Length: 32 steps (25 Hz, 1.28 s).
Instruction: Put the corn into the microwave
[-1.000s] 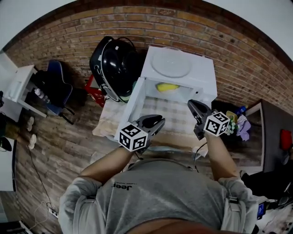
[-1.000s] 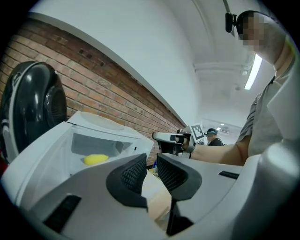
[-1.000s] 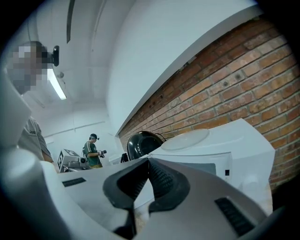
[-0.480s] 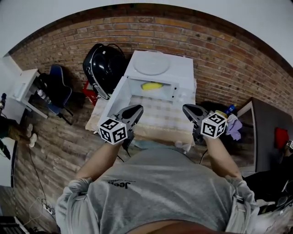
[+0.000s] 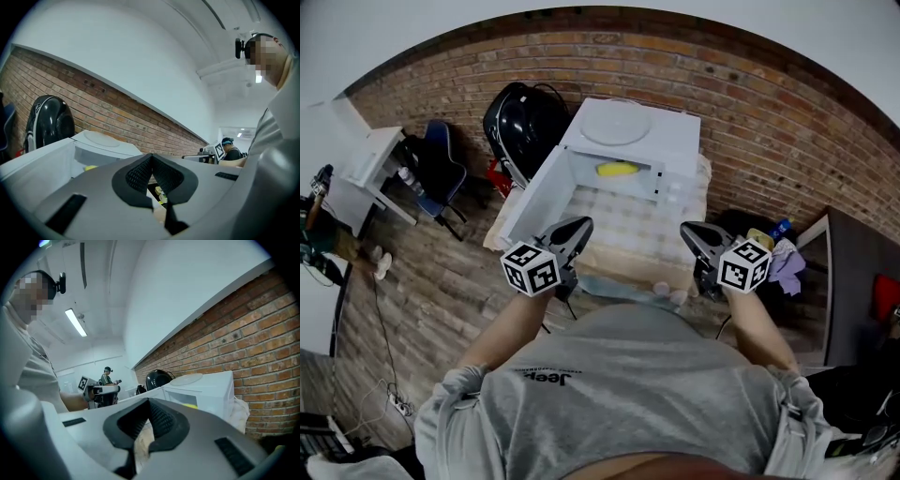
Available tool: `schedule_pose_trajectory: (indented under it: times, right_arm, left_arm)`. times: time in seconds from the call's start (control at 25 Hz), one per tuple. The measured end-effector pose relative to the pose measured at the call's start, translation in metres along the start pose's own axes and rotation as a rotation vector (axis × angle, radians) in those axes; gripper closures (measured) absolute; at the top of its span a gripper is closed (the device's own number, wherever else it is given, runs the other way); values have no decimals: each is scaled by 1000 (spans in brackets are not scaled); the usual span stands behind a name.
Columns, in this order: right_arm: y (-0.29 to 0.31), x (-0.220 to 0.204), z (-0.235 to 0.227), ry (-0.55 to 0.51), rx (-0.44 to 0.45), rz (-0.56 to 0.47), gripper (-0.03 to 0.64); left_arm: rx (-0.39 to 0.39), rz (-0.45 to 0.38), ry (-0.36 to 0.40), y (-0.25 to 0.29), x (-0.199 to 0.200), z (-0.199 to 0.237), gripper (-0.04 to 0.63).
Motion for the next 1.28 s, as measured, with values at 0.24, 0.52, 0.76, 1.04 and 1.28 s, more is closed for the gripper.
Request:
schedule_pose_trajectory:
  times: [0.24,0.52,0.76,1.04,1.28]
  right_arm:
    - [22,13,13,2,-50,-52,600]
    - [50,17,27,42,-104,-100,600]
    - [58,21,30,28,-126,-90,600]
    - [55,23,25,32,-135,-68,600]
    - [48,22,22,-7,-150,-40,600]
  left_arm:
    - [-80,11,64,-5,19,21,577]
    - [-145,61,117,-5,39,53,577]
    - [-166,62,111,-4,39,66,577]
    - [-170,52,90,5,38,66,577]
    - [-164,49,76,7,36,60,577]
Point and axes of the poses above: the fingertips, and each gripper's own axes: y forward along the fingers, z to its left, x out of its top, the point moved 8 cm from there along -y, backward along the fingers, and after that the axes turned 3 degrees about x, right-handed, at the moved point
